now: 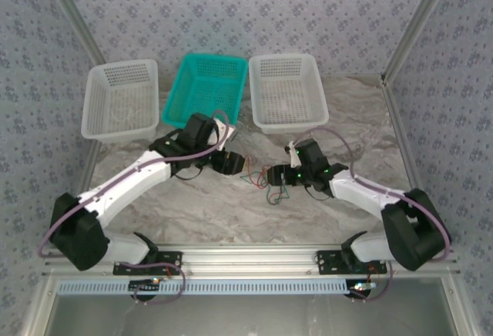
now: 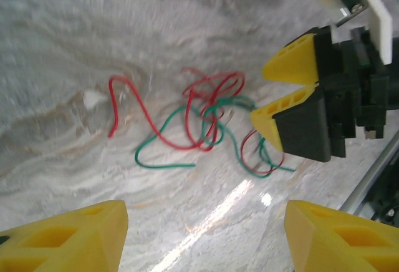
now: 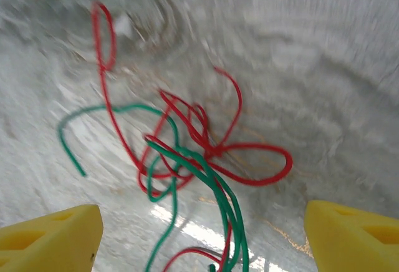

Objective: Untangle the cables
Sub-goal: Pick up the cables at the center of the table.

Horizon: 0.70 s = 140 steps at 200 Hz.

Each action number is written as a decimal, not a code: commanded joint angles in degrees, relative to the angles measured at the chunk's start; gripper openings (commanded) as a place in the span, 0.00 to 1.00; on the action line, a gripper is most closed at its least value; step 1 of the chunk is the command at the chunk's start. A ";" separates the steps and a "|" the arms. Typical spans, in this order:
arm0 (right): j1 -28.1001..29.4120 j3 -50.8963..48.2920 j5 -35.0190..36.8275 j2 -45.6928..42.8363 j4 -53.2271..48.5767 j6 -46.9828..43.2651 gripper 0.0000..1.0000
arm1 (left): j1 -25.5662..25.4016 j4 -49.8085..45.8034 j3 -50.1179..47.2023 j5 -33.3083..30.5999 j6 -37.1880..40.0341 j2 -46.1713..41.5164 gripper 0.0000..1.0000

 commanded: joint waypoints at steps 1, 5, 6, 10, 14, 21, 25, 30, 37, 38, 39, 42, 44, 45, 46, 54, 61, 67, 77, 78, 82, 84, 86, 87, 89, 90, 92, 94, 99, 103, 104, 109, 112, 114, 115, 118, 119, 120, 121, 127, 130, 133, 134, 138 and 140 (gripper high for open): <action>2.00 0.39 2.03 3.77 3.62 1.09 0.85 | -0.21 5.05 0.06 -0.75 -2.79 0.28 0.68; 2.50 0.71 2.59 4.59 3.62 0.59 0.84 | -0.22 5.15 0.07 -0.83 -2.81 0.30 0.68; 2.64 0.86 2.67 4.86 3.71 0.46 0.83 | -0.23 5.20 0.02 -0.88 -2.87 0.36 0.68; 3.18 1.22 3.40 5.68 3.75 -0.05 0.81 | -0.24 5.28 0.04 -0.94 -2.83 0.40 0.68; 3.67 1.58 4.28 6.46 3.66 -0.30 0.78 | -0.21 5.35 0.07 -1.00 -2.75 0.43 0.68; 4.39 2.27 5.52 7.83 3.64 -0.61 0.71 | -0.23 5.12 0.12 -1.38 -2.66 0.41 0.69; 4.72 2.47 6.04 8.40 3.99 -0.82 0.66 | -0.22 4.88 0.24 -1.65 -2.51 0.42 0.69; 4.96 2.50 6.78 9.14 4.41 -0.84 0.59 | -0.23 4.44 0.41 -1.97 -2.35 0.35 0.69; 5.24 2.64 8.26 9.92 4.65 -0.63 0.50 | -0.24 3.91 0.59 -2.53 -2.16 0.18 0.69; 5.33 2.62 8.49 10.07 4.66 -0.54 0.49 | -0.24 3.87 0.59 -2.60 -2.10 0.17 0.69; 5.38 2.65 8.70 10.28 4.66 -0.50 0.47 | -0.24 3.81 0.59 -2.69 -2.07 0.16 0.69; 5.45 2.60 9.14 10.57 5.05 -0.49 0.43 | -0.24 3.68 0.60 -3.00 -2.03 -0.02 0.69; 5.50 2.57 9.49 10.75 5.27 -0.51 0.40 | -0.24 3.58 0.60 -3.14 -1.98 -0.17 0.69; 5.51 2.54 9.63 10.80 5.32 -0.53 0.38 | -0.24 3.53 0.60 -3.17 -1.97 -0.18 0.69; 5.47 2.52 9.84 10.82 5.48 -0.54 0.37 | -0.24 3.46 0.55 -3.23 -1.96 -0.19 0.69; 5.50 2.21 11.06 10.93 6.43 -0.75 0.22 | -0.23 3.31 0.43 -3.97 -1.92 -0.71 0.69; 5.45 1.83 11.68 10.52 7.51 -1.22 0.11 | -0.19 3.23 0.18 -4.72 -1.91 -1.04 0.69; 5.50 1.48 12.08 9.61 8.44 -1.69 0.03 | -0.24 3.10 0.03 -4.96 -1.94 -1.24 0.69; 5.49 1.15 12.12 7.65 9.53 -2.68 0.00 | -0.24 2.36 0.34 -4.97 -1.85 -1.21 0.70; 5.50 1.12 12.14 7.49 9.65 -2.89 0.00 | -0.24 2.26 0.38 -4.97 -1.86 -1.18 0.70; 5.51 1.17 11.83 6.75 10.04 -3.77 0.00 | -0.22 1.95 0.59 -5.07 -2.03 -0.95 0.70; 5.47 1.18 11.61 6.28 10.21 -4.25 0.00 | -0.19 1.76 0.73 -5.10 -2.15 -0.98 0.70; 5.50 1.19 11.34 5.81 10.23 -4.70 0.00 | -0.22 1.67 0.83 -5.16 -2.36 -0.92 0.70; 5.51 1.19 11.26 5.60 10.30 -4.86 0.00 | -0.23 1.65 0.89 -5.19 -2.42 -0.86 0.70; 5.51 1.30 10.92 5.18 10.34 -5.34 0.00 | -0.23 1.58 0.93 -5.22 -2.58 -0.84 0.70; 5.51 1.29 10.70 4.93 10.31 -5.53 0.00 | -0.24 1.52 0.98 -5.23 -2.66 -0.83 0.70; 5.49 1.39 10.34 4.53 10.30 -5.97 0.00 | -0.21 1.48 1.02 -5.23 -2.88 -0.83 0.70; 5.51 1.48 9.96 4.12 10.29 -6.40 0.00 | -0.23 1.49 1.10 -5.23 -3.18 -0.81 0.70; 5.47 1.77 8.81 2.92 10.28 -7.54 0.00 | -0.24 1.56 1.22 -5.33 -3.67 -0.85 0.70; 5.46 1.94 7.89 2.09 10.24 -8.34 0.00 | -0.19 1.64 1.35 -5.31 -4.06 -0.89 0.70; 5.49 2.00 7.52 1.81 10.18 -8.57 0.00 | -0.21 1.68 1.41 -5.27 -4.20 -0.94 0.71; 5.44 2.14 6.08 0.55 10.07 -9.57 0.00 | -0.22 1.85 1.60 -5.12 -4.60 -1.06 0.71; 5.46 2.22 5.26 -0.17 9.99 -10.08 0.00 | -0.19 1.95 1.67 -5.07 -4.79 -1.22 0.71; 5.52 2.28 4.76 -0.75 10.00 -10.40 0.00 | -0.18 2.05 1.76 -5.06 -4.91 -1.29 0.71; 5.56 2.35 4.55 -0.97 9.97 -10.53 0.00 | -0.16 2.11 1.80 -5.01 -4.97 -1.40 0.71; 5.57 2.39 3.94 -1.74 9.99 -10.90 0.00 | -0.21 2.29 1.87 -4.98 -5.09 -1.54 0.71; 5.59 2.40 3.70 -2.00 10.01 -10.95 0.00 | -0.22 2.32 1.89 -4.98 -5.11 -1.61 0.71; 5.55 2.41 3.53 -2.13 9.97 -11.07 0.00 | -0.23 2.37 1.95 -4.97 -5.11 -1.65 0.71; 5.53 2.41 3.36 -2.41 9.96 -11.17 0.00 | -0.23 2.40 1.97 -4.97 -5.16 -1.71 0.72; 5.56 2.54 2.45 -3.96 9.68 -11.71 0.00 | -0.22 2.56 2.20 -5.12 -5.21 -2.10 0.72; 5.56 2.64 2.26 -4.67 9.49 -11.78 0.00 | -0.22 2.53 2.36 -5.21 -5.21 -2.23 0.72; 5.60 2.78 2.15 -5.36 9.19 -11.79 0.00 | -0.23 2.32 2.55 -5.34 -5.21 -2.34 0.73; 5.56 2.82 2.19 -5.57 9.08 -11.79 0.00 | -0.24 2.29 2.63 -5.33 -5.17 -2.41 0.73; 5.58 3.06 2.18 -6.41 8.76 -11.79 0.00 | -0.24 2.14 2.85 -5.40 -5.12 -2.53 0.73; 5.55 3.24 2.21 -6.81 8.46 -11.79 0.00 | -0.21 2.12 3.01 -5.49 -5.08 -2.60 0.73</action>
